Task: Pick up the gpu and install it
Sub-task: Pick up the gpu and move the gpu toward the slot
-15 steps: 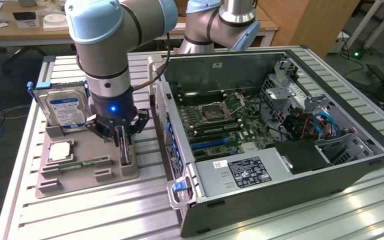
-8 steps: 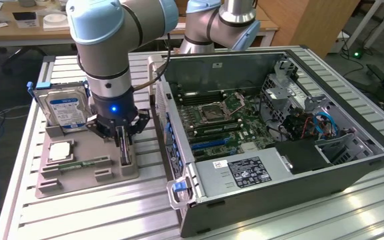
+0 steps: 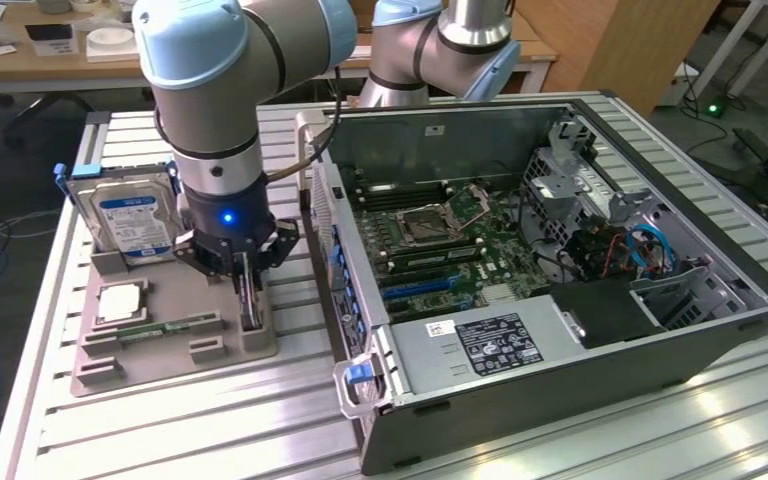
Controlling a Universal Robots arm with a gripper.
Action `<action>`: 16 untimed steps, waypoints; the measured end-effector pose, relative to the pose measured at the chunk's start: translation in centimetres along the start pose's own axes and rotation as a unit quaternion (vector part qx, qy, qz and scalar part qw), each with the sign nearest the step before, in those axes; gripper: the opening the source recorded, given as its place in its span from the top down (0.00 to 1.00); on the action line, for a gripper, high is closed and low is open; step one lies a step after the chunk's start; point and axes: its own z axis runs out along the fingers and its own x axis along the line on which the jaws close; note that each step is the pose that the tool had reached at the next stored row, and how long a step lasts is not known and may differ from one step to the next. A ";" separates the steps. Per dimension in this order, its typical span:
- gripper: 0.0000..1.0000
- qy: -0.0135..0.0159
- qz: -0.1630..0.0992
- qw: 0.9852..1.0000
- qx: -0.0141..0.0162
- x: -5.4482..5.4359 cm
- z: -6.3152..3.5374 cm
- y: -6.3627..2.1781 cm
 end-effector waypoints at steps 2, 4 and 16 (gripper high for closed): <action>0.71 0.000 0.000 1.000 0.000 0.0 0.01 0.00; 0.71 0.000 0.000 1.000 0.000 0.0 0.01 0.00; 0.71 0.000 0.000 1.000 0.000 0.0 -0.01 0.00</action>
